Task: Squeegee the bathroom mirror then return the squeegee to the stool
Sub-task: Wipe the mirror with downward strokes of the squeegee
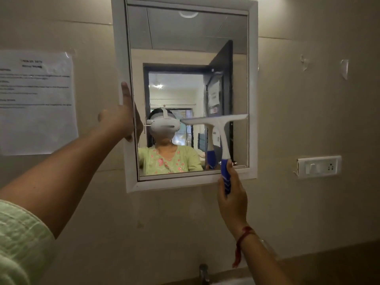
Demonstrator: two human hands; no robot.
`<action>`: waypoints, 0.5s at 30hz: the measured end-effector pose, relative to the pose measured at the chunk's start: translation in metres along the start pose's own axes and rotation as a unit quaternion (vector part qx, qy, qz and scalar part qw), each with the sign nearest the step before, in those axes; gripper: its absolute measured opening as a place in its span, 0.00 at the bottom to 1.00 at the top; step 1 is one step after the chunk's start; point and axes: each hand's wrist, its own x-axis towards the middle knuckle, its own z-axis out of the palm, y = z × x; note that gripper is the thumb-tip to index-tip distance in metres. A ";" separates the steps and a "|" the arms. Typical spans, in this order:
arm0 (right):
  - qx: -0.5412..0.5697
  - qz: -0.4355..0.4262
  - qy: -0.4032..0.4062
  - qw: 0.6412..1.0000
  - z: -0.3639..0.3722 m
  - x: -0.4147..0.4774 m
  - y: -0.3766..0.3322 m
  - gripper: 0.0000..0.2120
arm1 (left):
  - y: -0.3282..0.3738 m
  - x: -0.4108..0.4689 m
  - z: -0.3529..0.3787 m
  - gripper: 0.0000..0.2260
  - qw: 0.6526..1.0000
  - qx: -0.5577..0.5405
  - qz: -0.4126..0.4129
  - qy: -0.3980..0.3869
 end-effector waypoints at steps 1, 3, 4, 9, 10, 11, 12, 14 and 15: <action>-0.002 0.011 -0.010 1.000 -0.001 -0.015 0.005 0.23 | 0.001 -0.001 0.000 0.55 1.000 -0.004 -0.002 0.003; -0.001 0.026 -0.023 0.999 -0.003 -0.034 0.007 0.23 | 0.003 -0.001 -0.001 0.53 1.000 -0.003 -0.005 0.010; -0.002 0.027 -0.022 0.999 -0.004 -0.034 0.005 0.23 | 0.004 -0.002 -0.001 0.53 1.000 0.003 -0.005 0.011; -0.003 -0.008 0.006 1.000 -0.008 0.019 -0.019 0.24 | 0.006 -0.003 0.000 0.54 1.000 0.015 -0.010 0.007; -0.003 -0.011 0.009 1.000 -0.010 0.026 -0.023 0.24 | 0.007 -0.003 -0.001 0.54 1.000 0.017 -0.011 0.006; -0.004 -0.011 0.010 1.000 -0.012 0.028 -0.024 0.24 | 0.008 -0.004 -0.001 0.54 1.000 0.019 -0.012 0.007; -0.007 -0.008 0.007 1.000 -0.014 0.024 -0.022 0.24 | 0.008 -0.003 -0.001 0.54 1.000 0.019 -0.014 0.009; -0.021 0.005 -0.012 1.000 -0.017 0.001 -0.012 0.24 | 0.010 -0.003 -0.002 0.53 1.000 0.018 -0.018 0.011; -0.026 0.016 -0.024 0.999 -0.019 -0.013 -0.006 0.24 | 0.011 -0.003 -0.002 0.53 1.000 0.019 -0.018 0.010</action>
